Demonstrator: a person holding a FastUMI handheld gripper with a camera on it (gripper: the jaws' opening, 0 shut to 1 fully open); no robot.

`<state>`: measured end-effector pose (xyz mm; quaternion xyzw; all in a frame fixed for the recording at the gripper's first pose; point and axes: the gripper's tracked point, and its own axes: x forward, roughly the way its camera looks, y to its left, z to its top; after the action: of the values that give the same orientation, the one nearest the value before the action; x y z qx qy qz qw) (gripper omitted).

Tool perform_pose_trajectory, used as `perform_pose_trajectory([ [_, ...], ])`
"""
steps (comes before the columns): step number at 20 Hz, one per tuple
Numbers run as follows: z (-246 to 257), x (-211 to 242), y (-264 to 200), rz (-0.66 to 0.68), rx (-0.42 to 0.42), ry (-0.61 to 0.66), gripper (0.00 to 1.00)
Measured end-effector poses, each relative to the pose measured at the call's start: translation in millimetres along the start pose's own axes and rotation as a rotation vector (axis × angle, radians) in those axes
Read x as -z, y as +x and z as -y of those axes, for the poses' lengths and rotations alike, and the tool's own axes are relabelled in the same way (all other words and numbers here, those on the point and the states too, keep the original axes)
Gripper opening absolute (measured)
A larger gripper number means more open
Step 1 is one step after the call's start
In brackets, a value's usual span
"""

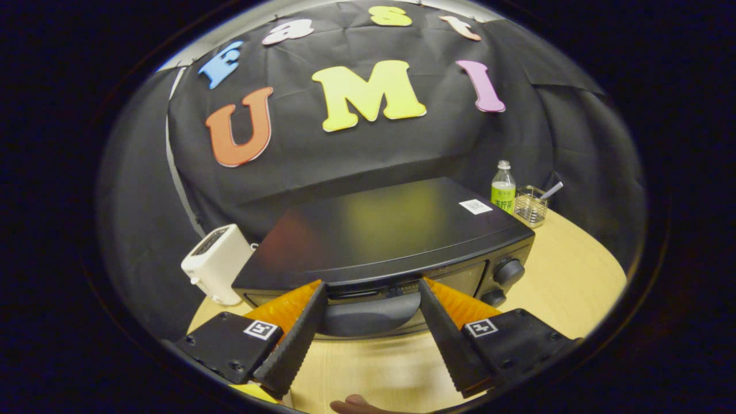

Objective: Open the toaster oven, put the food inside, and close the toaster oven door.

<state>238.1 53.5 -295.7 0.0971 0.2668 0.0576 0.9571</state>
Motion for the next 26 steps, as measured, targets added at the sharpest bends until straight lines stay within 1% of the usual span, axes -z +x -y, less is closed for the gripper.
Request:
perform_pose_trajectory([
  [1,-1,-2,-6,-0.009,-0.015,0.018,1.0],
  [2,-1,5,-1,-0.031,-0.037,0.044,1.0],
  [5,1,12,-5,-0.09,-0.109,0.163,1.0],
  [7,1,16,-4,-0.119,-0.135,0.187,1.0],
  [10,1,20,-9,-0.138,-0.135,0.137,1.0],
  [15,5,33,-28,-0.126,-0.102,0.04,1.0],
  [18,8,47,-39,-0.13,-0.09,0.017,1.0],
  [22,14,69,-52,-0.135,-0.101,-0.041,1.0],
  [26,20,99,-63,-0.15,-0.121,-0.073,1.0],
])
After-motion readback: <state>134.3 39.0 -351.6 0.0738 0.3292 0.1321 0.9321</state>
